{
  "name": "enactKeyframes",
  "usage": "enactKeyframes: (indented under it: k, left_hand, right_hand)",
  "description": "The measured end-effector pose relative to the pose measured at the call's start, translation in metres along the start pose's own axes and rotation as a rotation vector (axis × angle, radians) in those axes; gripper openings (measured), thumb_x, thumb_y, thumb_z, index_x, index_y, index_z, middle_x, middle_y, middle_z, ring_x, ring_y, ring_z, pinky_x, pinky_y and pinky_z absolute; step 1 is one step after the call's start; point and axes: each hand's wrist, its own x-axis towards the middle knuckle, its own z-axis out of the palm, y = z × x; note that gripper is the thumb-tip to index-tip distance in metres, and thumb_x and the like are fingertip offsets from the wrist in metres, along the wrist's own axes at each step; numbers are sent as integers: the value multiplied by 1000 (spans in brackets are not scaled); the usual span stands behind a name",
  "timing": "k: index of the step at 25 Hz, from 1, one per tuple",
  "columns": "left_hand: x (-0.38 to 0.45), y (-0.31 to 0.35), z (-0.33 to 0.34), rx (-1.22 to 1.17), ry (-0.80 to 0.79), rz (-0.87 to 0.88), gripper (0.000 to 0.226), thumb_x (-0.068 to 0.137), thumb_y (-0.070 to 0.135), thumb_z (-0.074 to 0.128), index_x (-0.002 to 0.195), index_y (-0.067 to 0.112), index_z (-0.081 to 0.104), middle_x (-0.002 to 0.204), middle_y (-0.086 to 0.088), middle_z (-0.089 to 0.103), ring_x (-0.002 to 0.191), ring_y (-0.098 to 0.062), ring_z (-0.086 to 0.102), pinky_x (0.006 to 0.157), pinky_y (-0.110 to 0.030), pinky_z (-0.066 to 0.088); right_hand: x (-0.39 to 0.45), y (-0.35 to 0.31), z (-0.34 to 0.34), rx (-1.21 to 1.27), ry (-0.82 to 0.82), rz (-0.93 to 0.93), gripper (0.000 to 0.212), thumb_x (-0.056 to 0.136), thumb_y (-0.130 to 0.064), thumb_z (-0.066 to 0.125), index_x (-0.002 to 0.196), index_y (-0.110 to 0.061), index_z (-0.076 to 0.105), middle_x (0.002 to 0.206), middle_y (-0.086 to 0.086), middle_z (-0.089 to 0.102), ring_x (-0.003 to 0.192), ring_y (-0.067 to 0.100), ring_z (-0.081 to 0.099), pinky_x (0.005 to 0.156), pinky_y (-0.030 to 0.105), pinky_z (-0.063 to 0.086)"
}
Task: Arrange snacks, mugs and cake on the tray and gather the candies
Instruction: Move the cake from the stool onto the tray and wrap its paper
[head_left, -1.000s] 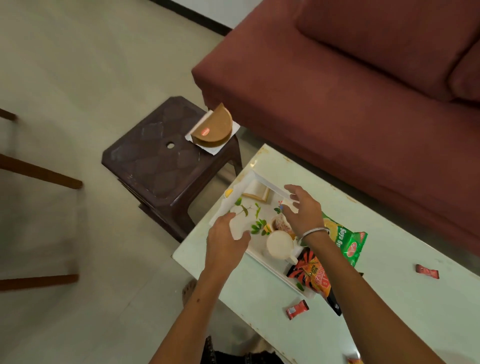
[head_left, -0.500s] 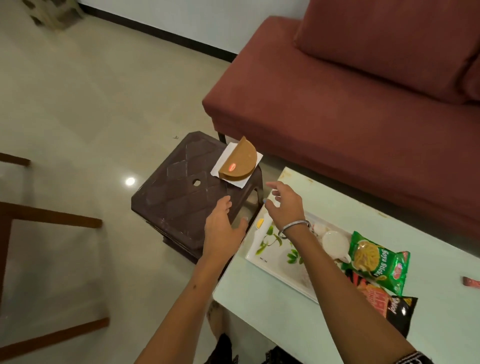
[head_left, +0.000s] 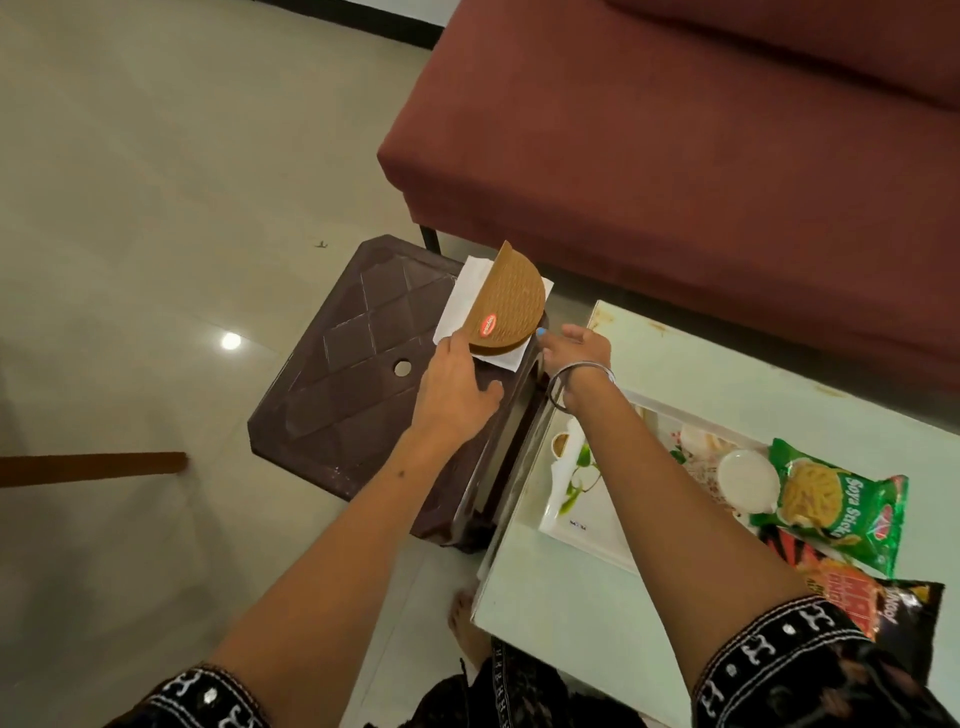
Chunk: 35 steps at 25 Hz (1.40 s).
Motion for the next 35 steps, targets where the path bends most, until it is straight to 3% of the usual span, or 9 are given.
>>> enactKeyframes:
  k: [2,6,11,14,18,24,28,30,35]
  left_hand:
    - [12,-5,4,35,12,24,57,78,16,67,128,8,40,127,-12,49,118,-27,47,98,-40,43]
    - [31,-10,11,152,45,66,53,79,17,66,125,5,42,125,-14,50,113,-30,51,95,-43,46]
    - [46,-12,20,293,92,133,60,80,20,65,130,6,36,136,-14,44,126,-29,44,107,-39,37]
    - [49,-7,19,411,171,129,69,79,26,66,135,6,31,145,-15,37,137,-28,31,113,-40,24]
    - [42,8,15,437,184,121,73,83,34,61,139,5,26,146,-14,37,137,-28,34,110,-40,29]
    - [-4,37,32,227,97,116,47,93,20,45,136,4,34,121,-14,62,100,-33,64,82,-40,51]
    - [-43,49,74,90,-47,98,45,92,19,48,134,7,38,108,-16,66,94,-34,65,83,-41,51]
    - [-58,50,99,9,-131,95,42,91,18,49,132,10,40,105,-14,66,92,-32,64,81,-41,52]
    - [-62,39,144,-187,-401,13,24,89,15,48,111,10,58,97,-12,67,84,-25,63,82,-40,56]
  right_hand:
    - [13,2,6,107,-1,98,41,74,-12,75,112,-6,60,105,13,65,96,25,63,91,37,53]
    - [24,3,18,263,-139,172,25,79,-12,71,100,-4,61,71,7,62,60,13,60,55,18,53]
    - [27,3,28,289,-135,132,9,80,-8,69,76,-10,62,65,5,62,41,4,58,43,14,49]
    - [14,-4,32,255,-125,-7,10,79,-9,70,73,-15,65,72,2,66,54,6,63,50,15,50]
    - [-21,-20,25,63,49,-206,9,74,-20,73,83,-16,74,74,-3,69,68,11,64,60,19,52]
    - [-78,-5,-15,-172,325,-519,19,77,-32,69,94,-24,69,82,-12,60,72,3,58,67,17,47]
    - [-74,41,-69,-207,395,-315,38,76,-27,69,112,-19,59,108,-3,60,72,2,53,65,14,38]
    - [-67,67,-90,-265,337,-268,32,78,-18,65,109,-14,63,104,2,69,66,-1,53,59,10,35]
    - [-53,119,-115,-306,305,-242,29,81,-7,57,109,-10,65,102,7,71,80,16,62,75,26,48]
